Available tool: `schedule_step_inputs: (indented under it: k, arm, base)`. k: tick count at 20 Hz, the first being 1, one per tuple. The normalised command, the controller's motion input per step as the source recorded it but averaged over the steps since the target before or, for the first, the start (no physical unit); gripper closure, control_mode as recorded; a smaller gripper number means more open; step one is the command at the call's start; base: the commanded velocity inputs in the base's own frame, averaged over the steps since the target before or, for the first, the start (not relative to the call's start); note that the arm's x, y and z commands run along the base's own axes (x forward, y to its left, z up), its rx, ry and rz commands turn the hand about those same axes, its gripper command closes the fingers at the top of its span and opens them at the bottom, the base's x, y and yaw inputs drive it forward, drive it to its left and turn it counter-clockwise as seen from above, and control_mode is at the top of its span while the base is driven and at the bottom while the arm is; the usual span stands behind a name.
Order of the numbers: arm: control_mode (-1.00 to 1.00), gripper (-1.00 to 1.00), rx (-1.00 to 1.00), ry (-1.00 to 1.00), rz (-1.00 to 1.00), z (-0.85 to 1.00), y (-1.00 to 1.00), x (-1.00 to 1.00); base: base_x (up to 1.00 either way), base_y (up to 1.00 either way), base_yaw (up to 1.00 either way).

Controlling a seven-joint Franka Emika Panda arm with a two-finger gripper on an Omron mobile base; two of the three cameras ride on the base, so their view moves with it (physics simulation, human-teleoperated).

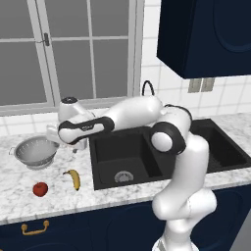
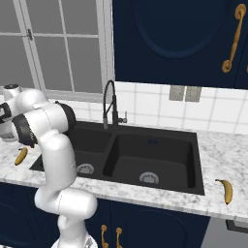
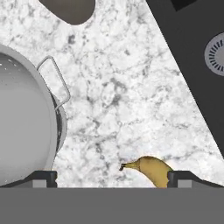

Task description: Put the colander in the sink, put the banana, apple, banana in the colander, and turn on the sink faucet and pour water over the colander.

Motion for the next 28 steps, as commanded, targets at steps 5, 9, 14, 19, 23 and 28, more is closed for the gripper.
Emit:
schedule_step_inputs:
  k: [5, 9, 14, 19, 23, 28]
  arm:
    - [-1.00, -1.00, 0.00, 0.00, 0.00, -0.09, 0.39, 0.59]
    - [-1.00, -1.00, 0.00, 0.00, 0.00, -0.17, 0.43, 0.51]
    - [-1.00, -1.00, 0.00, 0.00, 0.00, -0.26, 0.27, 0.30]
    - [-1.00, -1.00, 0.00, 0.00, 0.00, -0.36, 0.07, 0.02]
    - [-1.00, -1.00, 0.00, 0.00, 0.00, -0.33, 0.04, 0.00]
    - [-1.00, -1.00, 0.00, 0.00, 0.00, -0.29, 0.00, -0.15]
  base:
    - [0.00, 0.00, 0.00]
    - [0.00, 0.00, 0.00]
    - [0.00, 0.00, 0.00]
    - [0.00, 0.00, 0.00]
    - [0.00, 0.00, 0.00]
    - [0.00, 0.00, 0.00]
